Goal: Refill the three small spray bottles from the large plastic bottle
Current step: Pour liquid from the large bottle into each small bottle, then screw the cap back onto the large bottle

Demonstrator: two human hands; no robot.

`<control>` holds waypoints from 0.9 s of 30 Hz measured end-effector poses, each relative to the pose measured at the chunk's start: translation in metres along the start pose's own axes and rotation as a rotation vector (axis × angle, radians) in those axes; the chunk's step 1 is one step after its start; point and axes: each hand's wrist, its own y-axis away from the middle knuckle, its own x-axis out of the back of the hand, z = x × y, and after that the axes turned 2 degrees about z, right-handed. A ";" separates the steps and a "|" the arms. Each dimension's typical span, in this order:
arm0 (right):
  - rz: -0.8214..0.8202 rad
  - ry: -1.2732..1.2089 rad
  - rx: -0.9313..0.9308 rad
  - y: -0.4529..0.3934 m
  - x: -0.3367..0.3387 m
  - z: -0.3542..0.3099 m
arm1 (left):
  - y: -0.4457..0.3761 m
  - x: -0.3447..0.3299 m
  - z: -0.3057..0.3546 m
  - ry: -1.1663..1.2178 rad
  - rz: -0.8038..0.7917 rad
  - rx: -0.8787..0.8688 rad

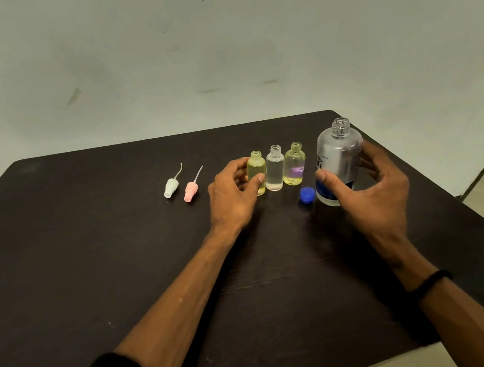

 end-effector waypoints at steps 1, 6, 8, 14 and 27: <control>0.000 0.000 -0.002 0.000 0.000 0.000 | 0.000 -0.001 0.001 -0.009 0.003 -0.005; -0.006 0.010 -0.012 -0.001 0.001 0.000 | 0.001 -0.001 0.000 -0.049 0.008 -0.019; -0.004 0.014 -0.024 -0.001 0.001 0.001 | 0.002 0.000 0.001 -0.052 0.012 -0.015; -0.003 0.018 -0.059 -0.001 0.002 0.003 | 0.004 0.001 0.001 -0.049 0.049 0.012; 0.027 -0.024 -0.087 -0.002 0.006 0.001 | 0.047 -0.013 0.026 -0.301 -0.067 -0.468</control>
